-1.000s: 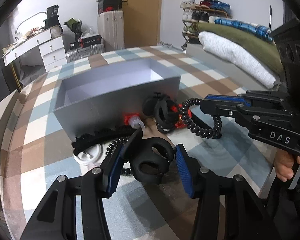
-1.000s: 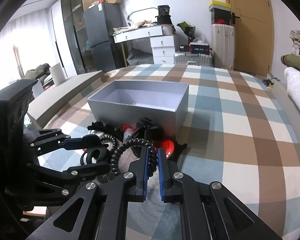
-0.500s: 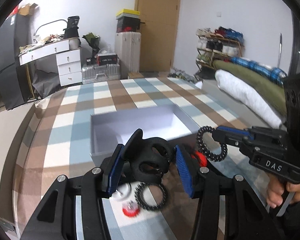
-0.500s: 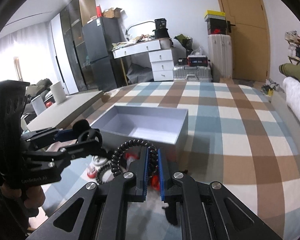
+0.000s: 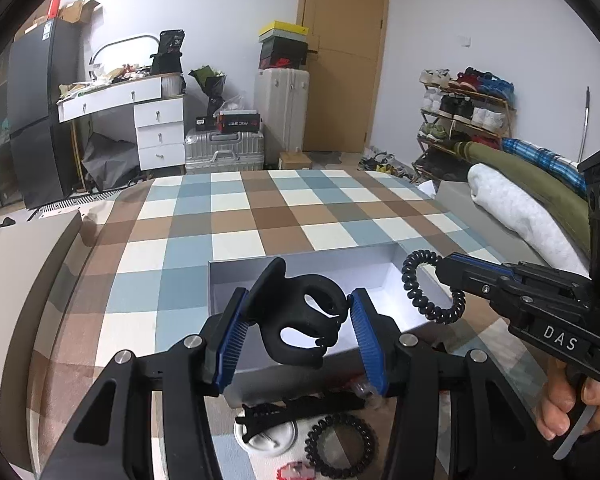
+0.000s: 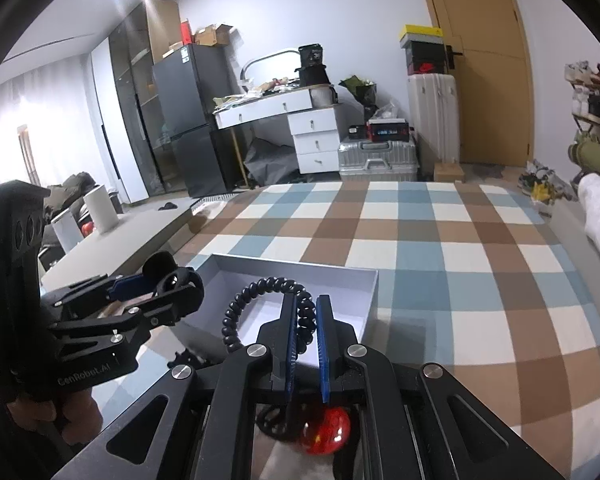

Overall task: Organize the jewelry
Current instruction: 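Lift the claw clip with the left tool while the right tool carries the hair tie over the grey box, then open the left gripper over the box while the right gripper releases the hair tie inside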

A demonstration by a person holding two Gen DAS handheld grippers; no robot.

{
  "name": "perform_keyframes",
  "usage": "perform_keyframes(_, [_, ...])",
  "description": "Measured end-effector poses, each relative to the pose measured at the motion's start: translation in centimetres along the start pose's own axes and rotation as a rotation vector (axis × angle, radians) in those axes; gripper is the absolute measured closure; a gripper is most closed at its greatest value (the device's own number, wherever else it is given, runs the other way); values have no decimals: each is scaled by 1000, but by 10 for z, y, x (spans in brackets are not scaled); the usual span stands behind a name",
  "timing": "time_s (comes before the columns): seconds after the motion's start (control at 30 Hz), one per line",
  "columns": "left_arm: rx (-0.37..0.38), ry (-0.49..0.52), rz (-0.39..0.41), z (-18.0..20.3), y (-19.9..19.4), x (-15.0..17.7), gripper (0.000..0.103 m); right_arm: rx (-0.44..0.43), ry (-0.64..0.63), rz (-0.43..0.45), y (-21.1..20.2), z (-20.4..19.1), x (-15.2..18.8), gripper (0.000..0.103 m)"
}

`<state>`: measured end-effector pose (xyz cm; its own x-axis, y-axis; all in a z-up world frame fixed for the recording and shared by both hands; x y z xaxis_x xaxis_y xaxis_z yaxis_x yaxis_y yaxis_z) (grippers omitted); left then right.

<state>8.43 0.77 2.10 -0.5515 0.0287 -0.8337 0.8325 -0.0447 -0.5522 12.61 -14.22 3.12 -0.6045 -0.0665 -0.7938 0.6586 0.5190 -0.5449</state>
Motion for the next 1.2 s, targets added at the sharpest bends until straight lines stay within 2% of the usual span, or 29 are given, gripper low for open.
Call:
perform_keyframes(0.73, [-27,5,-62,2,26,-1,58,23,23,-55,29,6,1,94])
perform_keyframes(1.0, [-12,-7,-74,3,24,0,57,17,46,-66,31,9,0,91])
perform_keyframes(1.03, [-12,-8,-76,4,23,0,56,15,47,-65,29,9,0,91])
perform_keyframes(1.13, [-11,-10,-82,4,20,2,38,21,42,-65,24,10,0,91])
perform_keyframes(1.2, [-10,-2,-74,6,13,3,32,24,31,-72,21,10,1,88])
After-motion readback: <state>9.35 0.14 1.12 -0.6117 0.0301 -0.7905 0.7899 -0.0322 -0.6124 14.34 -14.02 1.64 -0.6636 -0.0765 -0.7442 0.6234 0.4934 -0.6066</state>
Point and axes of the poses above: each gripper's, at about its wrist camera, not at the fingertips, and y roughly the way its jaws point, z to its right, x to its underside, the point moved 1 cm from there along y, roughly the way its jaws point, and after that the axes turned 7 degrees about y, right-handed, at the moved point
